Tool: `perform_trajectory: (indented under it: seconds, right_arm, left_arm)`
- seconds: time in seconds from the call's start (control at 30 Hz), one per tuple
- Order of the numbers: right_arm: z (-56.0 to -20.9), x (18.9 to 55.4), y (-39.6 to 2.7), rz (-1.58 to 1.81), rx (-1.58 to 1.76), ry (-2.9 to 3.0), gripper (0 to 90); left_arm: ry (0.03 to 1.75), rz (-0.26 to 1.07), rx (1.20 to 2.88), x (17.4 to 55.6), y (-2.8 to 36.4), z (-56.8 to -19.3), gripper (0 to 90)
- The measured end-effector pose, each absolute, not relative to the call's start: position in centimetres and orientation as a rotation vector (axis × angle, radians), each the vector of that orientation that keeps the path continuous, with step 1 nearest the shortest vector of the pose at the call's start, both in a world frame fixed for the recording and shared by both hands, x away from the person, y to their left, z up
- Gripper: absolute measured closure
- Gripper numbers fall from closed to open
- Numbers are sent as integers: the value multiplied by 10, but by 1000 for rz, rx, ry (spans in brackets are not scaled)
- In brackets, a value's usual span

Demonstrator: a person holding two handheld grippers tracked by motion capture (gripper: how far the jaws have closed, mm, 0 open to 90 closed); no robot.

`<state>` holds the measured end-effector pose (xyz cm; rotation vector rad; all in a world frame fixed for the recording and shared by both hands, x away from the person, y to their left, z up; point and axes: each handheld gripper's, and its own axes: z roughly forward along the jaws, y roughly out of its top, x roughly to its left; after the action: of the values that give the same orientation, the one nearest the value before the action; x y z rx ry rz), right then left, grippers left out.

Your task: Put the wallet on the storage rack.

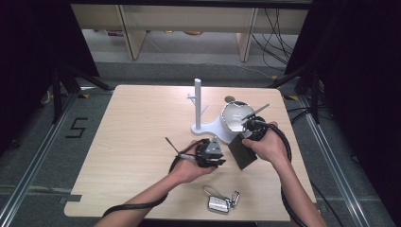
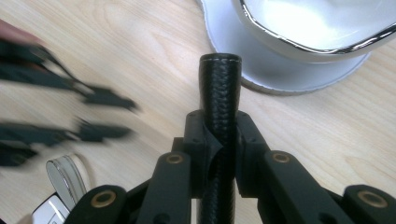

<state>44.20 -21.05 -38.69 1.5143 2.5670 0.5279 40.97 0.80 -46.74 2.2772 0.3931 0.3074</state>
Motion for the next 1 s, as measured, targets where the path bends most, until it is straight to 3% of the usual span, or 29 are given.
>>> perform_trajectory:
  seconds: [0.13,0.47,0.73,1.0]
  right_arm:
    - [-377,443,-212,520,1529,2558,790]
    - [-348,451,-217,495,1502,2542,789]
    - [-326,464,-222,546,1405,2543,789]
    - [-305,491,-222,570,1319,2525,789]
  left_arm:
    - [417,380,2313,405,65,-458,727]
    - [580,430,2244,384,157,-461,715]
    - [703,447,2135,367,193,-468,709]
    - [794,429,2029,359,203,-479,706]
